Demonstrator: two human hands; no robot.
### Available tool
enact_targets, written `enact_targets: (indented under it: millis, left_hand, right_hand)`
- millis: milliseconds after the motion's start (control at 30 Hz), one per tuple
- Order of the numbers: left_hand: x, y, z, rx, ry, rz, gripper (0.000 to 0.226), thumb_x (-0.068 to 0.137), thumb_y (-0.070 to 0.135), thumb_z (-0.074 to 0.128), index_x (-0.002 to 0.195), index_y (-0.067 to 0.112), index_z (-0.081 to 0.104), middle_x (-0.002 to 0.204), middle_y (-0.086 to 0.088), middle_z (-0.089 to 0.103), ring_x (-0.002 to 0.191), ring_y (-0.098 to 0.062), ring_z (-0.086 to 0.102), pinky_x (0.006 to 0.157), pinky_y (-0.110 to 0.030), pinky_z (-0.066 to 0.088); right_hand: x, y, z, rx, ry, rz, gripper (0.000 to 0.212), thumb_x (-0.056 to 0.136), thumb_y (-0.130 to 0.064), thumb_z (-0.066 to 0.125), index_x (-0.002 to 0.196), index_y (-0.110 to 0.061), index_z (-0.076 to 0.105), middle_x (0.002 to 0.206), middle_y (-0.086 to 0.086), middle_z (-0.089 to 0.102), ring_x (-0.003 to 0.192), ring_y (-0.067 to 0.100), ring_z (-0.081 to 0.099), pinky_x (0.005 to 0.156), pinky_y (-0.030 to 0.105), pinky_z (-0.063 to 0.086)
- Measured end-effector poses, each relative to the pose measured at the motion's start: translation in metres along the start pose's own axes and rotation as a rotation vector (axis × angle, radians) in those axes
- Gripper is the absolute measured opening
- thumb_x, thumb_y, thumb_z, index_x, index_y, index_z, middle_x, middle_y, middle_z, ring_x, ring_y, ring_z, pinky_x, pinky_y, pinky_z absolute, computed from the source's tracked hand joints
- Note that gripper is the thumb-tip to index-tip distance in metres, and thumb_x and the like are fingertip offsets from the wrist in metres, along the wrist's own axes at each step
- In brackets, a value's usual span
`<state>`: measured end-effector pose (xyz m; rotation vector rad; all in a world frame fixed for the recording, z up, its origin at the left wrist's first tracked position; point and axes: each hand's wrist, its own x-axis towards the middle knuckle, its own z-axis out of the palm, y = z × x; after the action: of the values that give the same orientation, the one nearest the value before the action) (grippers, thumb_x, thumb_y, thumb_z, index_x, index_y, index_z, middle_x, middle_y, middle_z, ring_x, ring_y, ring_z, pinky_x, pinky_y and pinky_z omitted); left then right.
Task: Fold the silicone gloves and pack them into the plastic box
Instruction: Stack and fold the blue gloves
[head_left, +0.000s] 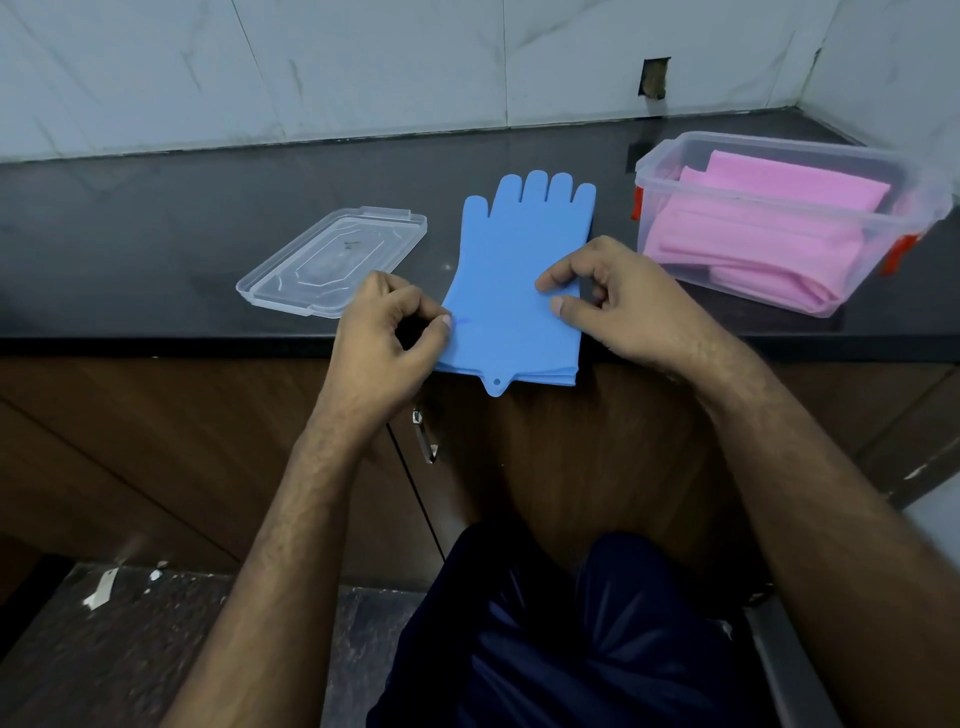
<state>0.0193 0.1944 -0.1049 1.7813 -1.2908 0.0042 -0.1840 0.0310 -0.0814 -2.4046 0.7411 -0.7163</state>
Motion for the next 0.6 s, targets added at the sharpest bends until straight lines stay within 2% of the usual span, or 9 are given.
enact_targets:
  millis: [67,133,167,233,333,400,467,533,600]
  left_hand:
    - [-0.002,-0.003,-0.003,-0.023,-0.003,0.032,0.013,0.096,0.022,0.067,0.087,0.014,0.072,0.105,0.000,0.059,0.104,-0.008,0.058,0.082,-0.017,0.047]
    - [-0.004,-0.007,-0.005,-0.060,-0.016,0.068,0.016,0.099,0.019,0.062,0.093,0.010,0.074,0.113,0.002,0.062,0.112,-0.005,0.059,0.087,-0.023,0.048]
    - [-0.006,-0.009,-0.007,-0.074,-0.032,0.090,0.018,0.100,0.018,0.059,0.097,0.010,0.075,0.119,0.004,0.064,0.117,-0.003,0.058,0.089,-0.022,0.048]
    - [-0.010,-0.013,-0.010,-0.122,-0.080,0.132,0.025,0.100,0.009,0.050,0.105,0.010,0.075,0.131,0.005,0.064,0.131,-0.004,0.053,0.102,-0.020,0.045]
    - [-0.015,-0.021,-0.013,-0.127,-0.155,0.187,0.045,0.084,-0.004,0.044,0.118,0.011,0.071,0.142,0.005,0.062,0.145,-0.010,0.042,0.117,-0.024,0.034]
    - [-0.017,-0.024,-0.012,-0.059,-0.174,0.227,0.054,0.075,-0.003,0.047,0.122,0.013,0.067,0.149,0.007,0.057,0.150,-0.011,0.035,0.119,-0.024,0.030]
    - [-0.018,-0.026,-0.008,0.016,-0.163,0.262,0.050,0.074,0.002,0.055,0.123,0.013,0.063,0.154,0.009,0.051,0.152,-0.011,0.031,0.119,-0.029,0.028]
    - [-0.019,-0.028,-0.001,0.105,-0.131,0.304,0.043,0.081,0.012,0.064,0.124,0.015,0.059,0.155,0.012,0.049,0.149,-0.010,0.036,0.118,-0.032,0.026]
    - [-0.021,-0.029,0.007,0.151,-0.071,0.318,0.038,0.085,0.013,0.065,0.122,0.016,0.056,0.153,0.012,0.051,0.144,-0.008,0.042,0.116,-0.027,0.024]
  right_hand:
    - [-0.004,0.002,0.000,-0.045,0.018,-0.017,0.017,0.094,-0.034,0.068,0.111,-0.032,0.071,0.107,-0.015,0.054,0.076,0.004,0.052,0.065,0.009,0.034]
    - [-0.009,0.003,0.000,-0.061,0.056,-0.046,0.016,0.095,-0.037,0.066,0.108,-0.030,0.072,0.110,-0.013,0.058,0.082,0.005,0.054,0.068,0.014,0.037]
    - [-0.012,0.003,-0.001,-0.072,0.072,-0.069,0.017,0.096,-0.036,0.064,0.108,-0.028,0.072,0.110,-0.013,0.061,0.085,0.007,0.055,0.071,0.019,0.040]
    - [-0.019,0.003,-0.002,-0.116,0.076,-0.120,0.021,0.100,-0.035,0.059,0.112,-0.026,0.073,0.114,-0.013,0.066,0.094,0.010,0.057,0.081,0.028,0.045]
    - [-0.028,0.005,-0.004,-0.180,0.040,-0.167,0.027,0.103,-0.026,0.055,0.124,-0.024,0.071,0.125,-0.011,0.068,0.106,0.017,0.055,0.090,0.034,0.045]
    - [-0.032,0.008,-0.006,-0.187,0.017,-0.176,0.036,0.100,-0.009,0.054,0.130,-0.021,0.068,0.130,-0.009,0.067,0.112,0.019,0.053,0.097,0.033,0.045]
    - [-0.037,0.009,-0.009,-0.182,-0.001,-0.157,0.048,0.094,0.001,0.051,0.134,-0.022,0.066,0.135,-0.011,0.064,0.117,0.016,0.050,0.102,0.032,0.043]
    - [-0.041,0.009,-0.011,-0.164,0.001,-0.159,0.049,0.092,-0.001,0.053,0.135,-0.023,0.065,0.136,-0.013,0.063,0.117,0.015,0.050,0.102,0.033,0.044]
    - [-0.045,0.008,-0.011,-0.160,-0.005,-0.173,0.048,0.091,-0.008,0.059,0.136,-0.024,0.063,0.138,-0.014,0.061,0.117,0.013,0.048,0.101,0.033,0.044]
